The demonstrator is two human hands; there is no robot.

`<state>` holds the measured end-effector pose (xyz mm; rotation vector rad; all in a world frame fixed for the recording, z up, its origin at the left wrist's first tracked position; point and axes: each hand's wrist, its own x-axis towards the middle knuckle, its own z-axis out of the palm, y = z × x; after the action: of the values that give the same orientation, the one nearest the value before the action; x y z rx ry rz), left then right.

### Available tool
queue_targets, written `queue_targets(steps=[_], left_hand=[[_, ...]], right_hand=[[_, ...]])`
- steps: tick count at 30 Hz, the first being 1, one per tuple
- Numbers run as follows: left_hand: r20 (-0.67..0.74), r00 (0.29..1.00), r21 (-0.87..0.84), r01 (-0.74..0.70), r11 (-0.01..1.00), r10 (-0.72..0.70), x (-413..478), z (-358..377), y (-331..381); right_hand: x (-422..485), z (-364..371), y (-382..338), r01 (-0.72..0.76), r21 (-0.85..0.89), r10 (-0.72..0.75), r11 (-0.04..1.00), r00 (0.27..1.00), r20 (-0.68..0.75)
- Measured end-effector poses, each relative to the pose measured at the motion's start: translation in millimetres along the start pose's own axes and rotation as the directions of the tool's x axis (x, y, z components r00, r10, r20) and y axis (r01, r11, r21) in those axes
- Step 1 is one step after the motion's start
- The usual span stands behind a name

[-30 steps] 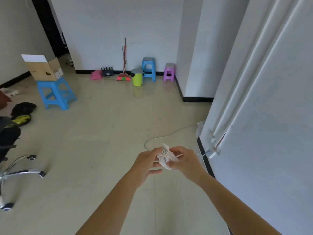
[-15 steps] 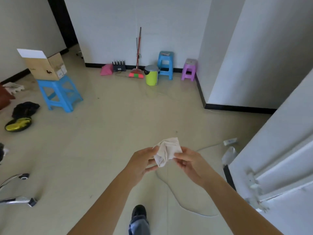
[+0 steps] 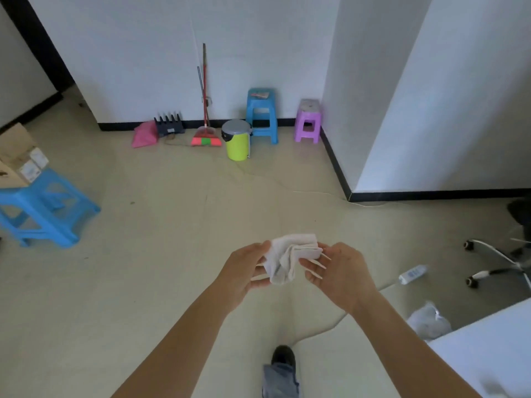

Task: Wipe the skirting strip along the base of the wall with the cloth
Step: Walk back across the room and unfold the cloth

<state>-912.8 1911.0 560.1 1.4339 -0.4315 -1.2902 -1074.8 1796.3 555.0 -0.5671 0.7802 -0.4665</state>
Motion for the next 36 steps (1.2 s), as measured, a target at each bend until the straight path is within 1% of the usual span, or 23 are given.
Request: queue_targets(steps=[2,5,7,8,11,13,18,22,26,29,31,36], left_hand=[[0.007,1.000,0.052,-0.021,0.998,0.021,62,-9,24],[-0.018,0.999,0.094,-0.034,0.995,0.035,165,-18,61],[-0.042,0.999,0.093,-0.030,0.995,0.034,235,-23,91],[-0.058,0.998,0.087,-0.029,0.996,0.034,269,-25,109],[-0.120,0.992,0.120,-0.022,0.993,0.037,359,-36,169],[-0.136,0.990,0.121,-0.024,0.992,0.041,408,-45,209],[-0.167,0.984,0.072,-0.044,0.996,0.056,539,-70,291],[-0.182,0.979,0.081,-0.080,0.993,0.094,663,-86,351],[-0.173,0.978,0.092,-0.102,0.991,0.116,793,-105,415],[-0.156,0.981,0.145,-0.095,0.985,0.118,886,-111,466],[-0.139,0.985,0.170,-0.076,0.982,0.101,939,-106,498],[-0.128,0.990,0.241,-0.023,0.970,0.055,1071,-83,557]], right_hand=[[59,7,-26,0.025,-0.054,-0.027,0.998,0.999,-0.028],[155,18,-68,0.038,-0.166,-0.046,0.985,0.998,-0.042],[222,26,-103,0.074,-0.194,-0.077,0.978,0.997,-0.007],[255,32,-123,0.086,-0.234,-0.086,0.968,0.996,0.009],[343,55,-186,0.094,-0.441,-0.115,0.893,0.993,-0.020],[390,75,-225,0.105,-0.510,-0.130,0.854,0.991,-0.013],[516,127,-320,0.148,-0.575,-0.155,0.804,0.987,0.036],[633,160,-386,0.201,-0.601,-0.205,0.774,0.977,0.064],[762,180,-447,0.180,-0.641,-0.266,0.746,0.963,-0.039],[845,188,-499,0.182,-0.726,-0.324,0.663,0.944,-0.059],[888,194,-537,0.168,-0.767,-0.358,0.619,0.930,-0.085],[979,195,-631,0.142,-0.822,-0.426,0.552,0.895,-0.132]])
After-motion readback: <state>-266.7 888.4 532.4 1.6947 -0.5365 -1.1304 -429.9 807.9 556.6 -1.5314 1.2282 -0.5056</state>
